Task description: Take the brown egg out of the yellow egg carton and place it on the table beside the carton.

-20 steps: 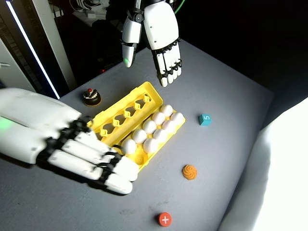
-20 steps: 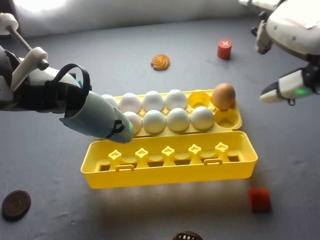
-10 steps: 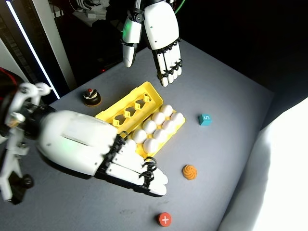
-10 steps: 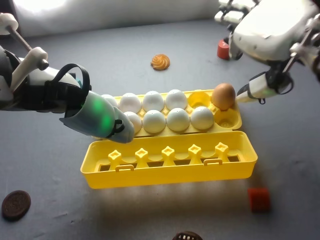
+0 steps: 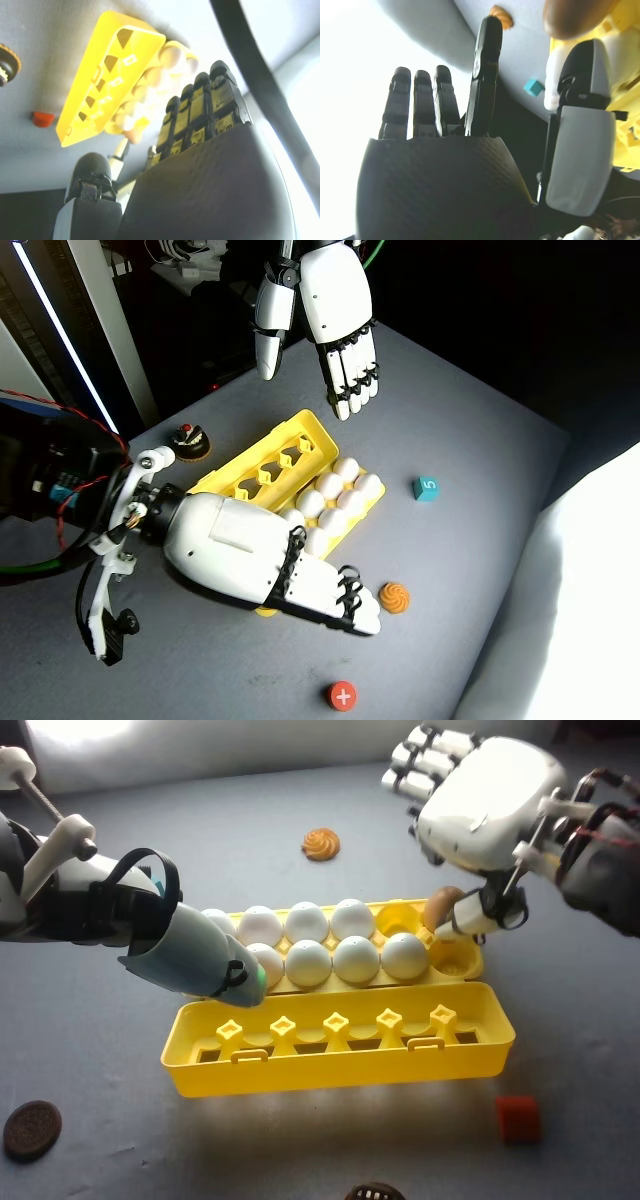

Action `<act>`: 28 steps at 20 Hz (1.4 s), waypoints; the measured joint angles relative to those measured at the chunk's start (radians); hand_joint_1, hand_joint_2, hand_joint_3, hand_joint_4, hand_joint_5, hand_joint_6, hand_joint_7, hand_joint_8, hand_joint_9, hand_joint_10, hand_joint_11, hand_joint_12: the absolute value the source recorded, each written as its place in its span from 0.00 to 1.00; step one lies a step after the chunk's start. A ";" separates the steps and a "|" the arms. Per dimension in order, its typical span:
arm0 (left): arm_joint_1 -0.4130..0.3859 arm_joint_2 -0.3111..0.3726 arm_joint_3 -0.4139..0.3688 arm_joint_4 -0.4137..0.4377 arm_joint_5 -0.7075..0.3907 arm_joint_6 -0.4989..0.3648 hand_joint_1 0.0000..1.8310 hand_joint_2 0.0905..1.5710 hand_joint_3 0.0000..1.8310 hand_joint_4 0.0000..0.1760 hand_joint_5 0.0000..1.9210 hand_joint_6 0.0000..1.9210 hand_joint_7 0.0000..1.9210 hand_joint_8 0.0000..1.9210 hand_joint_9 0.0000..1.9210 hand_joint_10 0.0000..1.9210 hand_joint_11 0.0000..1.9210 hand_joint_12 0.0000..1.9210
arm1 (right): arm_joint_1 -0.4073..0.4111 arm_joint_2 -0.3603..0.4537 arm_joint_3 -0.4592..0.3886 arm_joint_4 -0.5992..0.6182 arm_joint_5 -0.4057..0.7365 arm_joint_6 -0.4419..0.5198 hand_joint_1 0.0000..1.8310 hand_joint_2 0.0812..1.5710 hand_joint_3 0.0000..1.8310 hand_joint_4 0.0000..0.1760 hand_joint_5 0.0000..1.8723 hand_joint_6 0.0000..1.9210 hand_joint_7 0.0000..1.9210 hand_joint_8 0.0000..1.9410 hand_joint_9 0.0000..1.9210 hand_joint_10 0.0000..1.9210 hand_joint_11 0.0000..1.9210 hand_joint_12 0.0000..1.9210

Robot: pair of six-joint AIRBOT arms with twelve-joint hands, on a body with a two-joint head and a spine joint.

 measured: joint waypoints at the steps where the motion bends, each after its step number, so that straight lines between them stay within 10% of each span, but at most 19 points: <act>1: 0.000 0.000 0.000 0.000 0.000 0.000 0.00 0.75 0.00 0.00 0.01 0.00 0.01 0.00 0.00 0.00 0.00 0.00 | -0.004 -0.005 0.008 -0.003 0.000 0.003 0.39 0.54 0.01 0.10 0.54 0.01 0.04 0.00 0.00 0.00 0.00 0.00; 15: 0.000 0.000 0.000 0.000 0.000 0.000 0.00 0.75 0.00 0.00 0.01 0.00 0.01 0.00 0.00 0.00 0.00 0.00 | -0.012 -0.035 0.054 -0.013 0.008 0.031 0.53 0.53 0.00 0.00 0.64 0.01 0.01 0.00 0.00 0.00 0.00 0.00; 16: 0.000 0.000 0.000 0.000 0.000 0.000 0.00 0.74 0.00 0.00 0.01 0.00 0.01 0.00 0.00 0.00 0.00 0.00 | -0.016 -0.035 0.054 -0.015 0.014 0.034 0.60 0.59 0.00 0.94 0.74 0.12 0.02 0.00 0.00 0.00 0.00 0.00; 17: 0.000 0.000 0.000 0.000 0.000 0.000 0.00 0.74 0.00 0.00 0.01 0.00 0.01 0.00 0.00 0.00 0.00 0.00 | -0.018 -0.037 0.054 -0.021 0.025 0.034 0.61 0.60 0.00 0.88 0.73 0.15 0.01 0.00 0.00 0.00 0.00 0.00; 18: 0.000 0.000 0.000 0.000 0.000 0.000 0.00 0.75 0.00 0.00 0.01 0.00 0.01 0.00 0.00 0.00 0.00 0.00 | -0.018 -0.037 0.054 -0.021 0.028 0.033 0.62 0.60 0.00 0.60 0.73 0.16 0.02 0.00 0.00 0.00 0.00 0.00; 19: 0.000 0.000 0.000 0.000 0.000 0.000 0.00 0.75 0.00 0.00 0.01 0.00 0.01 0.00 0.00 0.00 0.00 0.00 | -0.021 -0.037 0.054 -0.021 0.031 0.034 0.63 0.59 0.00 0.09 0.74 0.13 0.03 0.00 0.00 0.00 0.00 0.00; 20: 0.000 0.000 0.000 0.000 0.000 0.000 0.00 0.74 0.00 0.00 0.01 0.00 0.01 0.00 0.00 0.00 0.00 0.00 | -0.022 -0.037 0.054 -0.028 0.033 0.034 0.64 0.59 0.00 0.00 0.75 0.12 0.03 0.00 0.00 0.00 0.00 0.00; 28: 0.000 0.000 0.000 0.000 0.000 0.000 0.00 0.74 0.00 0.00 0.01 0.00 0.01 0.00 0.00 0.00 0.00 0.00 | -0.029 -0.040 0.053 -0.032 0.037 0.048 0.65 0.61 0.00 0.00 0.68 0.25 0.08 0.00 0.00 0.00 0.00 0.00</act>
